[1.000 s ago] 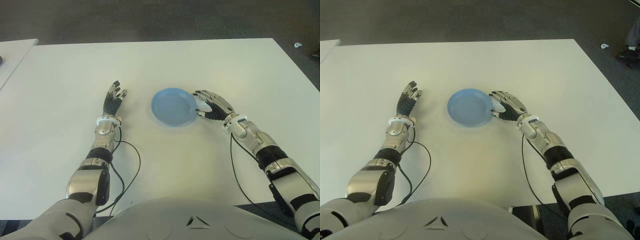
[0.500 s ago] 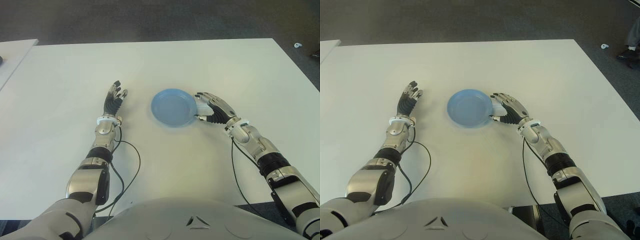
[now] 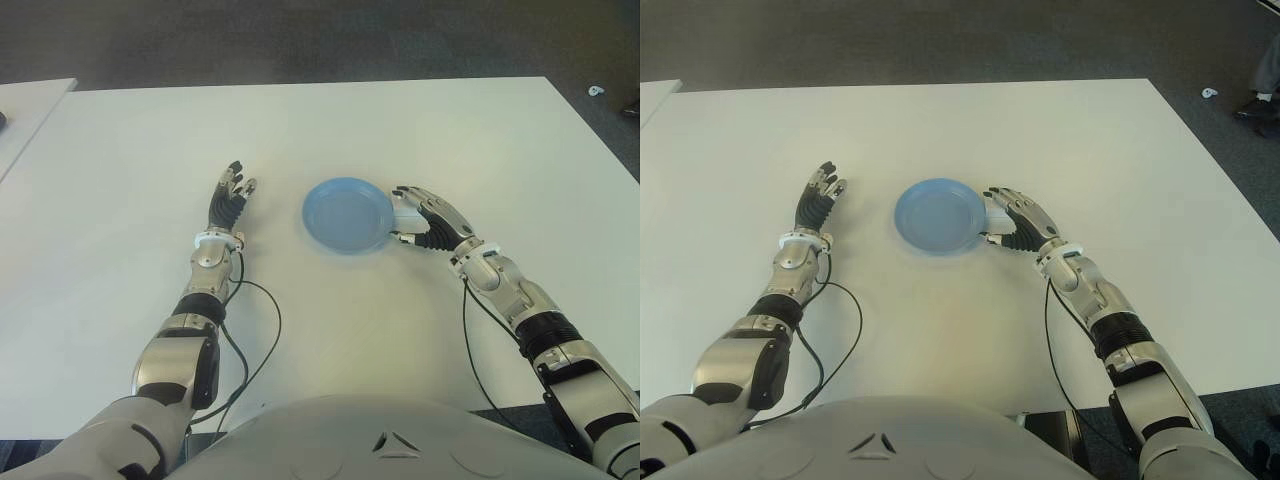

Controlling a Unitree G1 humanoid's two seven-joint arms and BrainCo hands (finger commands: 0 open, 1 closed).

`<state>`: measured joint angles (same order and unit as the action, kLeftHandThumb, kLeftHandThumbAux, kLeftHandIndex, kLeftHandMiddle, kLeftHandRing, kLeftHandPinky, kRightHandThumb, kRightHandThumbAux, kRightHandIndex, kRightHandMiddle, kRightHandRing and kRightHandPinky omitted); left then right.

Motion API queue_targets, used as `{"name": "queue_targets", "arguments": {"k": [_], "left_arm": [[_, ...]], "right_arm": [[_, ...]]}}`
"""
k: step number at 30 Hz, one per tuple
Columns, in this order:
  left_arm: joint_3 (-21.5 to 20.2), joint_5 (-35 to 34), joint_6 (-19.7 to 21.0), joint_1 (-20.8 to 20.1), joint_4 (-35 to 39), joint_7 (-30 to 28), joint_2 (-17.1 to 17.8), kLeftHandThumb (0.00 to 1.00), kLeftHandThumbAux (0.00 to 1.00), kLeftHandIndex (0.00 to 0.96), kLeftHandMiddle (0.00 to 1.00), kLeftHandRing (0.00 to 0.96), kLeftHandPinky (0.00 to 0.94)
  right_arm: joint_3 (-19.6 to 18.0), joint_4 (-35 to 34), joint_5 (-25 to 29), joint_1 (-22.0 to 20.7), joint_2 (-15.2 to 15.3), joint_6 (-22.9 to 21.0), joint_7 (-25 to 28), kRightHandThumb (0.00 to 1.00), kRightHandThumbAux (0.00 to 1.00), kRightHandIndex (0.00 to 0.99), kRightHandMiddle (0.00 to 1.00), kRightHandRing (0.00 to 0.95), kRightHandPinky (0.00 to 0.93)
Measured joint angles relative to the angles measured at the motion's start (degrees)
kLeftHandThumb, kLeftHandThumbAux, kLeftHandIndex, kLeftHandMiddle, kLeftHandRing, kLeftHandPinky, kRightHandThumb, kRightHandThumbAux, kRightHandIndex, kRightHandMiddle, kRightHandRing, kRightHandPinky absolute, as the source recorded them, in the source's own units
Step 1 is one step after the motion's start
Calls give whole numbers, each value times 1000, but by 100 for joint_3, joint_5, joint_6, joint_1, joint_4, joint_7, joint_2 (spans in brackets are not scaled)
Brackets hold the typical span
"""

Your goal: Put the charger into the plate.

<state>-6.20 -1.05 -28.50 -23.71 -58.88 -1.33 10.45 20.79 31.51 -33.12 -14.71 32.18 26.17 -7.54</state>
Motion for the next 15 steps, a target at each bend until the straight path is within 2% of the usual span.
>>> {"name": "queue_targets", "arguments": {"k": [15], "left_arm": [[21,1,49,-20,2,1,0,0,516,0,49,24,8]], "right_arm": [[-111,-234,126,170,-12,-82,95,0,442,0,0,34,11]]}}
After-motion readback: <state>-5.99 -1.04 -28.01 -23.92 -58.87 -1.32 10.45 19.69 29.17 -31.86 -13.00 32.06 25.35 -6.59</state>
